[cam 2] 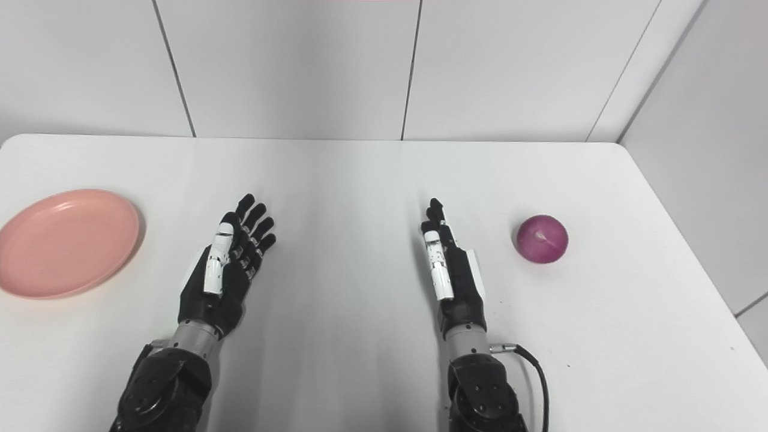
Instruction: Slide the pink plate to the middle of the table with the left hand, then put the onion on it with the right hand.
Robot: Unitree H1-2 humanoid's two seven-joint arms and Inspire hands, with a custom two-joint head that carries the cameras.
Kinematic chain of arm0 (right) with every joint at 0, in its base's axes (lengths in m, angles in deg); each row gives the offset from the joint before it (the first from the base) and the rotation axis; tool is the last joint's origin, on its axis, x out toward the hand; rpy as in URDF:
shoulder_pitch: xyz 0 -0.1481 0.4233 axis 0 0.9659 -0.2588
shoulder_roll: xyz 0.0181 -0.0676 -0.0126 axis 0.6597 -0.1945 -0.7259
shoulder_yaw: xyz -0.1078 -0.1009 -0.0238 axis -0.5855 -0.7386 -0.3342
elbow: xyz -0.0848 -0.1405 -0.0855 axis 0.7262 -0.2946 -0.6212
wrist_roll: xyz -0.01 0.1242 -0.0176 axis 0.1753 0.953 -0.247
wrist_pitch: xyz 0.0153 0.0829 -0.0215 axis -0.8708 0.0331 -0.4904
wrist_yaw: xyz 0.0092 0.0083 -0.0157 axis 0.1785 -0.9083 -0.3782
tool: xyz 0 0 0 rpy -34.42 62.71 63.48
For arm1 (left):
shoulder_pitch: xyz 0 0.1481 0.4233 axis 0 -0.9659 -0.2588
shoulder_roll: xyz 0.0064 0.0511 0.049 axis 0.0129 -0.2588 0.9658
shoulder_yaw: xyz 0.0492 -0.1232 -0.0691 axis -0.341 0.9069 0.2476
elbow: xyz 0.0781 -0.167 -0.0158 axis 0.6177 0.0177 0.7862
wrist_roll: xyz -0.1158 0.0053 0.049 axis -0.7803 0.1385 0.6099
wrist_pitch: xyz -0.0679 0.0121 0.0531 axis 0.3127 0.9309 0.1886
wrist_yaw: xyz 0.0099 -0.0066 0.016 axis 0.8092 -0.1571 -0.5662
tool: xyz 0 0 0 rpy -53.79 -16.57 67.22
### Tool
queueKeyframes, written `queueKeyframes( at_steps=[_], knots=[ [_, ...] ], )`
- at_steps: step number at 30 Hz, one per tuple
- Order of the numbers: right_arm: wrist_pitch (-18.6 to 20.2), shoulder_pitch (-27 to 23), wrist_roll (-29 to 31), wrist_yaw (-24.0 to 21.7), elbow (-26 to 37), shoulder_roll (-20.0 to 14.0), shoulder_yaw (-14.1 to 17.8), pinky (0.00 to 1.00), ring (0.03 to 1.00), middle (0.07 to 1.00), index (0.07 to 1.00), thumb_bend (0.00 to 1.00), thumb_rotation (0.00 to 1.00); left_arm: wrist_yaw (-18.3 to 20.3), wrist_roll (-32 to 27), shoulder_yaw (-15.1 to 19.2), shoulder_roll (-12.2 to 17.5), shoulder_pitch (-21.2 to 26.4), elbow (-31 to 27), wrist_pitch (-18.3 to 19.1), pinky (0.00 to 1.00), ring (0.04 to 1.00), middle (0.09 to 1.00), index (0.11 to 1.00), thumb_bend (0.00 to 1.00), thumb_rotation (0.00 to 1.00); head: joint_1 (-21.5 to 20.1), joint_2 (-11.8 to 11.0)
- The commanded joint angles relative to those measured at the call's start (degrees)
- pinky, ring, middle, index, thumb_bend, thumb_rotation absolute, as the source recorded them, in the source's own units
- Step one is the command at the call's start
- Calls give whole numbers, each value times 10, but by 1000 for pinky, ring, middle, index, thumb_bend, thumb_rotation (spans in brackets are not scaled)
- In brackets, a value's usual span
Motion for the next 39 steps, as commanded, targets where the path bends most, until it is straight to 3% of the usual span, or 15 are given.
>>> queueKeyframes(
  at_steps=[1,27,39],
  knots=[
    [-16,-8,-1,2,21,4,-2,1000,950,970,984,318,1000,-2,1,-2,0,2,-5,9,971,975,989,969,478,1000,0,-1],
    [-23,-9,1,2,18,4,-2,1000,954,973,985,273,1000,-1,2,-3,1,2,-8,16,974,976,990,971,482,1000,1,-2],
    [-21,-7,8,-4,20,-7,5,1000,959,982,996,273,1000,-4,8,-9,-11,5,8,1,977,978,992,968,474,1000,63,-15]
  ],
)
